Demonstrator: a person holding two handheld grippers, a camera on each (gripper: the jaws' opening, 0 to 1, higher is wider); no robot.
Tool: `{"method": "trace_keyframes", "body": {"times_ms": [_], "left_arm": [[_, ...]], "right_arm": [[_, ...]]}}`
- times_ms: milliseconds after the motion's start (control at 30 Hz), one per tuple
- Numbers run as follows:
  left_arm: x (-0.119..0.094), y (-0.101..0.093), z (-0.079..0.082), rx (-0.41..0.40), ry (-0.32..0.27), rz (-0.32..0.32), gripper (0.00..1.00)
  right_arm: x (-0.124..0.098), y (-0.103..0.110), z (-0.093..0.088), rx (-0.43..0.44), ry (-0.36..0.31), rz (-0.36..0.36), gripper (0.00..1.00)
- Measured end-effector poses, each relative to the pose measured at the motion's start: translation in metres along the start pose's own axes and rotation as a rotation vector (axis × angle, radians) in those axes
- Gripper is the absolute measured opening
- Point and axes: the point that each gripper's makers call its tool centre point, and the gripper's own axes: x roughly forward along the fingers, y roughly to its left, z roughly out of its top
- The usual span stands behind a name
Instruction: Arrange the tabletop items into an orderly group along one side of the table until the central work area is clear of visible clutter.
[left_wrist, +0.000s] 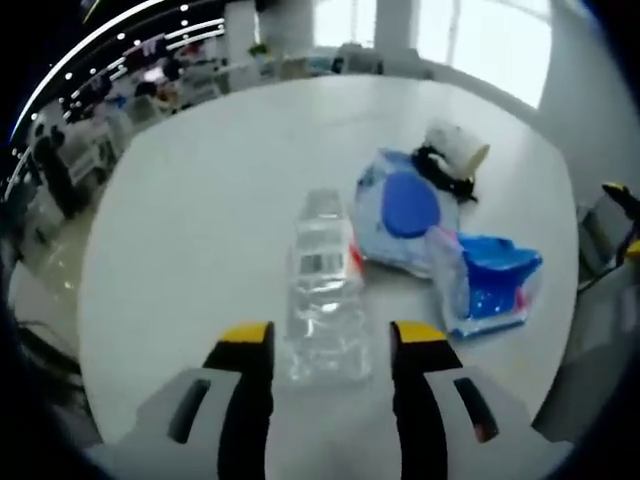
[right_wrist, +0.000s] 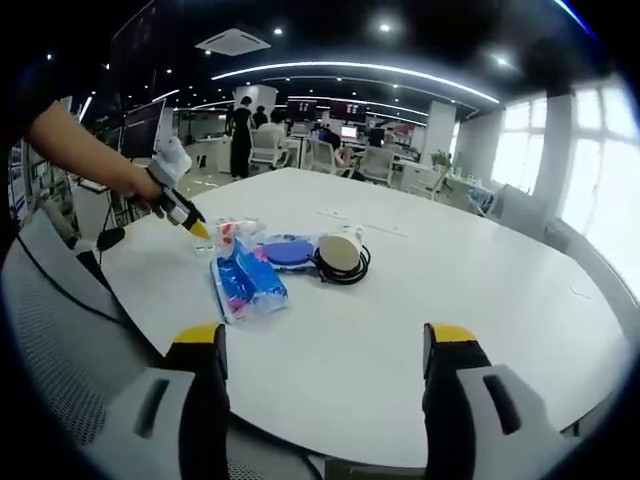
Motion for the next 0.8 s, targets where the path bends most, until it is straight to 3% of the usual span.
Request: {"method": "trace_keyframes", "body": {"times_ms": [267, 800], "left_arm": [[0.004, 0.002, -0.008, 0.012, 0.039, 0.009, 0.36], [-0.001, 0.000, -0.013, -0.010, 0.053, 0.017, 0.35]], "right_arm": [[0.000, -0.001, 0.000, 0.002, 0.000, -0.008, 0.79], [-0.001, -0.002, 0.002, 0.001, -0.004, -0.009, 0.77]]}}
